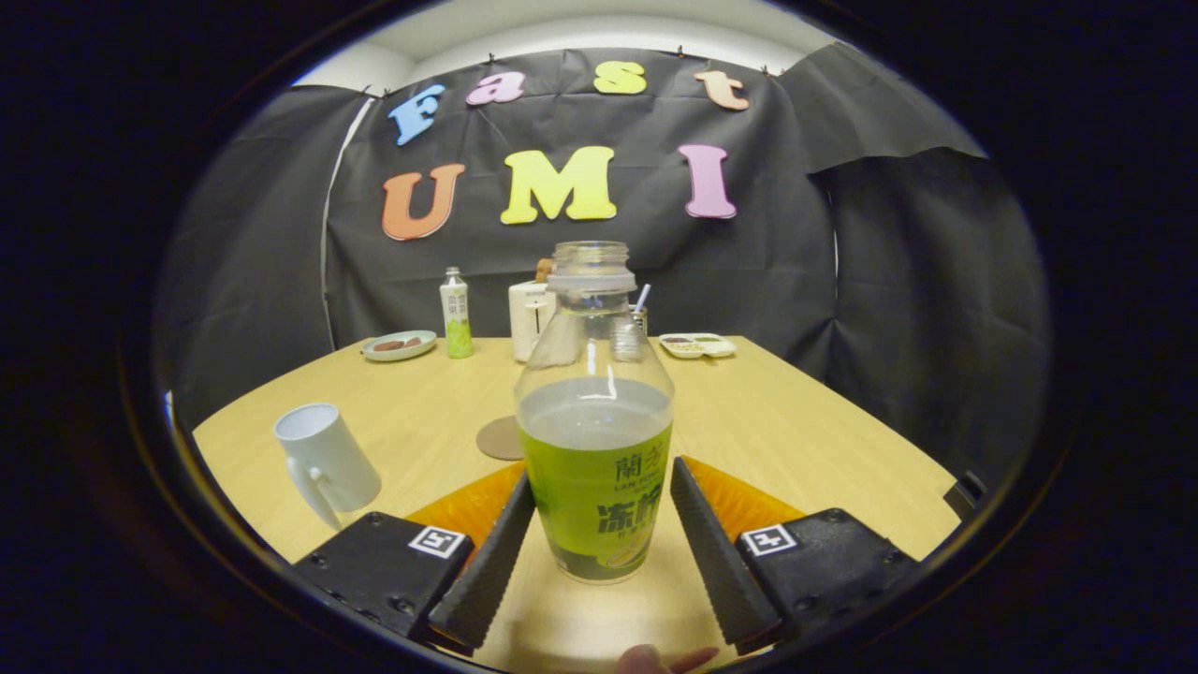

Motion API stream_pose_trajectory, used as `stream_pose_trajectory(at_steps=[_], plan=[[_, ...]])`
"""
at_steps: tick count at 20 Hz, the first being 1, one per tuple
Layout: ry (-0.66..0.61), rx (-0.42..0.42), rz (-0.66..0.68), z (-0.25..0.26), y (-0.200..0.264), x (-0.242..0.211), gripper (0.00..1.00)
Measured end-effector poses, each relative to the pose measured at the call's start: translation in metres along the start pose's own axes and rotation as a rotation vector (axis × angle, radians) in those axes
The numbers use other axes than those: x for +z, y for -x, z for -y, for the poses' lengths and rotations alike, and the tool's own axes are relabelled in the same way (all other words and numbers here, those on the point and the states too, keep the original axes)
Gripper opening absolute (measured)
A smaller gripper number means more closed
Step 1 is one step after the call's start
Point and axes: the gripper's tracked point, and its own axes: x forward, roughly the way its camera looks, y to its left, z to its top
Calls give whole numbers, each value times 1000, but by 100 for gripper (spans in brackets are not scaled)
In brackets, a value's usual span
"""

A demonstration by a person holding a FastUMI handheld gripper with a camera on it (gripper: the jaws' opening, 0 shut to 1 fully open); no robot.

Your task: Take the bottle from table, then pour the juice into the cup, finally place the bottle on the coaster

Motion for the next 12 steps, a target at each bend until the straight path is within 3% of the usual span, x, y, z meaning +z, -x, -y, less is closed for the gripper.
stream_pose_trajectory(at_steps=[3,7,12], plan=[[-5,12,1,0,-1,1,82],[7,50,-8,-5,-2,4,79],[172,63,23,-16,-6,25,78]])
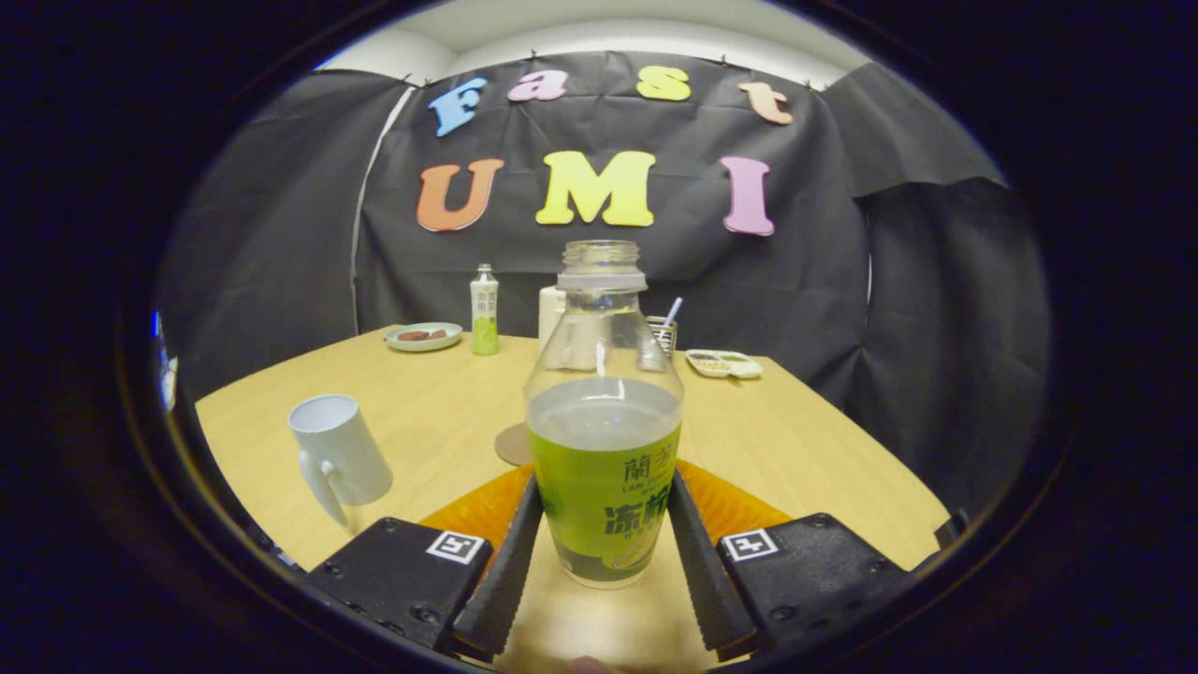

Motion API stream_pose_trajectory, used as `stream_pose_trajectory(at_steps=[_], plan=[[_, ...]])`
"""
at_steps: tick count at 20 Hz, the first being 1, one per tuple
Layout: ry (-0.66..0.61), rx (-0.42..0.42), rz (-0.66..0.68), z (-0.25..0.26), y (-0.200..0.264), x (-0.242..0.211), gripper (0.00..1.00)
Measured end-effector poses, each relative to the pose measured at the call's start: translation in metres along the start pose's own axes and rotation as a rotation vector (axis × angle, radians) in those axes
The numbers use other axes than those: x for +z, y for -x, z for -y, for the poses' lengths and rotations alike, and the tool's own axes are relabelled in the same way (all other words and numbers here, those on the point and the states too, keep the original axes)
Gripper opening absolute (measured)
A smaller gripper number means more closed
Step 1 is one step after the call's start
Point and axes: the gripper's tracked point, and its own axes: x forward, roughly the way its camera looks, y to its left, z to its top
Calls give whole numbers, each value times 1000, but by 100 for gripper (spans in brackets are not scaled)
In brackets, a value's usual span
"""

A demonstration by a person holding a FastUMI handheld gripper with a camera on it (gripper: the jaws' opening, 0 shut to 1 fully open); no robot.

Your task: Take the bottle from table, then pour the juice into the cup, finally place the bottle on the coaster

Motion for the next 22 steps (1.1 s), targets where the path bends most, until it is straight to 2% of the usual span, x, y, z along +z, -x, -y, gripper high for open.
stream_pose_trajectory(at_steps=[5,13,22], plan=[[213,8,42,-8,-8,29,78],[625,-185,163,-10,-28,74,78],[924,-249,220,-51,-37,82,77]])
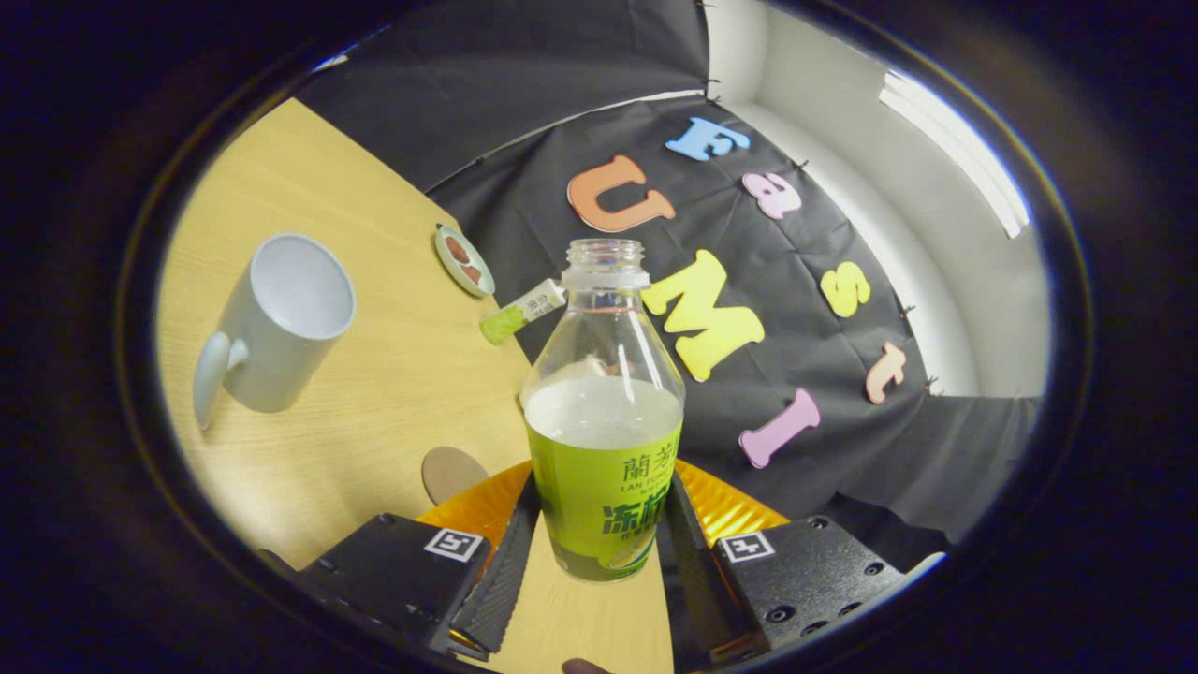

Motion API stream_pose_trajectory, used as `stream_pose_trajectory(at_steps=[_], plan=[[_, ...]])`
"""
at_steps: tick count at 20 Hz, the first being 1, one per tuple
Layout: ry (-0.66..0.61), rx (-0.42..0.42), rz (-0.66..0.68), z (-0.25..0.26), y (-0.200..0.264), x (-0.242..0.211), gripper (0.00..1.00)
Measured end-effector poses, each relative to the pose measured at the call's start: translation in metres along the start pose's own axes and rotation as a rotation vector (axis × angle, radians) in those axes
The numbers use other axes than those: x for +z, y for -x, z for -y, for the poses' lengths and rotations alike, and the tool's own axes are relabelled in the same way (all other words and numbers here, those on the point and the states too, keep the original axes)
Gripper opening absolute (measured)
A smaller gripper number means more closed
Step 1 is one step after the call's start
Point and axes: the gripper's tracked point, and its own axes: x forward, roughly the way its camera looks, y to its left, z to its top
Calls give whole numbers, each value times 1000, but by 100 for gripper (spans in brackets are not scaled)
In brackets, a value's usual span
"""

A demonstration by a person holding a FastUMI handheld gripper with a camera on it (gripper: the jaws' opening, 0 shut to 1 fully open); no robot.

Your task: Take the bottle from table, then pour the juice into the cup, finally place the bottle on the coaster

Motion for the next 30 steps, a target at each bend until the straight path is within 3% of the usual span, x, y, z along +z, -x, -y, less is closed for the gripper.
stream_pose_trajectory(at_steps=[14,30], plan=[[379,-120,69,3,-11,30,77],[602,-183,114,8,-8,42,77]])
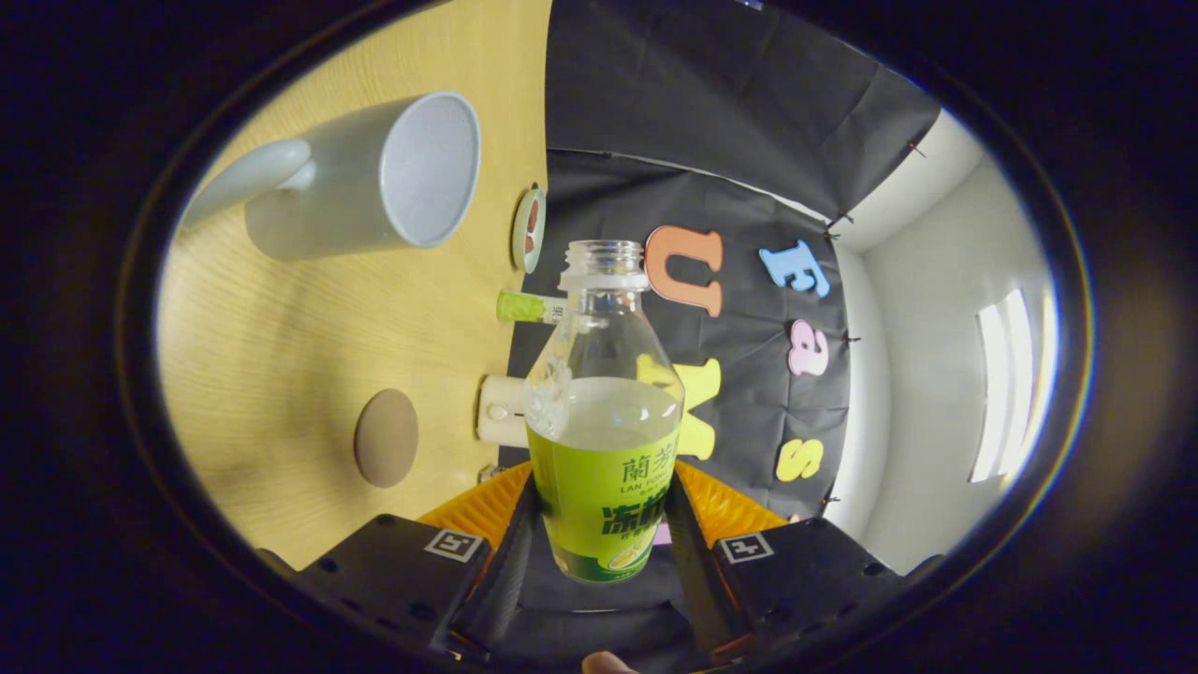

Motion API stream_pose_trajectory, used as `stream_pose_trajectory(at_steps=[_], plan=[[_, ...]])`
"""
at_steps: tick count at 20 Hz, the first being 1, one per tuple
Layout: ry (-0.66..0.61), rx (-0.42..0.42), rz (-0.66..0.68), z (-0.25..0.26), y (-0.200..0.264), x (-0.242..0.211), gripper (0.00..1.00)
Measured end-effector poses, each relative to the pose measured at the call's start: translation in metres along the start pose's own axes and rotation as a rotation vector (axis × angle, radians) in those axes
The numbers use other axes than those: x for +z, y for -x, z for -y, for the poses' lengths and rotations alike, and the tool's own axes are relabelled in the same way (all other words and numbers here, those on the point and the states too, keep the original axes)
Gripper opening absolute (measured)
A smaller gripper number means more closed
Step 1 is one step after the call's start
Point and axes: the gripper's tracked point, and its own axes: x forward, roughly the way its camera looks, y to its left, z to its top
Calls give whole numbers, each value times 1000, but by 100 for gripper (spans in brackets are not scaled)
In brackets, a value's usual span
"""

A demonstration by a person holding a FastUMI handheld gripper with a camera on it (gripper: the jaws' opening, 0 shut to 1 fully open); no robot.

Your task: Take the bottle from table, then pour the juice into the cup, finally place the bottle on the coaster

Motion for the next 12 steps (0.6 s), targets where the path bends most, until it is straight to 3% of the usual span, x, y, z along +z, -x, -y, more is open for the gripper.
stream_pose_trajectory(at_steps=[12], plan=[[76,-37,12,15,-7,6,77]])
